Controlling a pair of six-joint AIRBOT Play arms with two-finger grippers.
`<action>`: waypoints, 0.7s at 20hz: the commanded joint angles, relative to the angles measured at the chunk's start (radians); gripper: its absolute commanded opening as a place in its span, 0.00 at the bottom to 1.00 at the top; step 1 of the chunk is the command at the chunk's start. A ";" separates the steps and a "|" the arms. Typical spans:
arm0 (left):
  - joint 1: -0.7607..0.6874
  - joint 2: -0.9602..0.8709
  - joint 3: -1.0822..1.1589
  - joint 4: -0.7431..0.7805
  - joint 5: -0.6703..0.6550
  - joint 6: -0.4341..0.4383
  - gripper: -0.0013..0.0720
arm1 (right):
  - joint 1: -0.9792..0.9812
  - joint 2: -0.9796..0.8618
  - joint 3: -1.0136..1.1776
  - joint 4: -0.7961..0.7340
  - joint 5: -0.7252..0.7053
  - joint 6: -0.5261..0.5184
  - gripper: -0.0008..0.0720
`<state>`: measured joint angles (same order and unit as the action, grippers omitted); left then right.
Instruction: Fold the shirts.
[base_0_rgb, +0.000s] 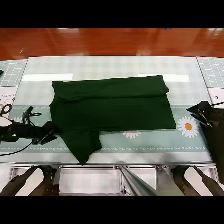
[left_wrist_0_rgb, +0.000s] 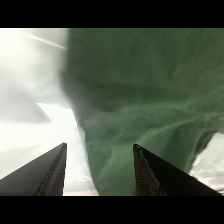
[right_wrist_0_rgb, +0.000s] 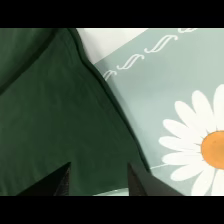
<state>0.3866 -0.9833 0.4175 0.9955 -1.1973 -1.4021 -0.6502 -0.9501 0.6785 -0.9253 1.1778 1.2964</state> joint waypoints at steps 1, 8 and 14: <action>-0.076 -0.056 -0.002 -0.005 0.031 -0.009 0.71 | 0.000 0.001 -0.002 -0.002 -0.003 -0.006 0.58; -0.240 -0.080 -0.002 -0.085 0.119 -0.051 0.12 | -0.003 0.002 -0.001 -0.002 -0.009 -0.007 0.58; -0.270 -0.079 0.000 -0.106 0.143 -0.038 0.05 | -0.130 -0.001 -0.074 -0.229 0.066 0.138 0.58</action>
<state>0.1318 -1.0618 0.4160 0.9016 -1.0706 -1.4445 -0.7277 -0.9501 0.6514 -1.0679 1.1950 1.3663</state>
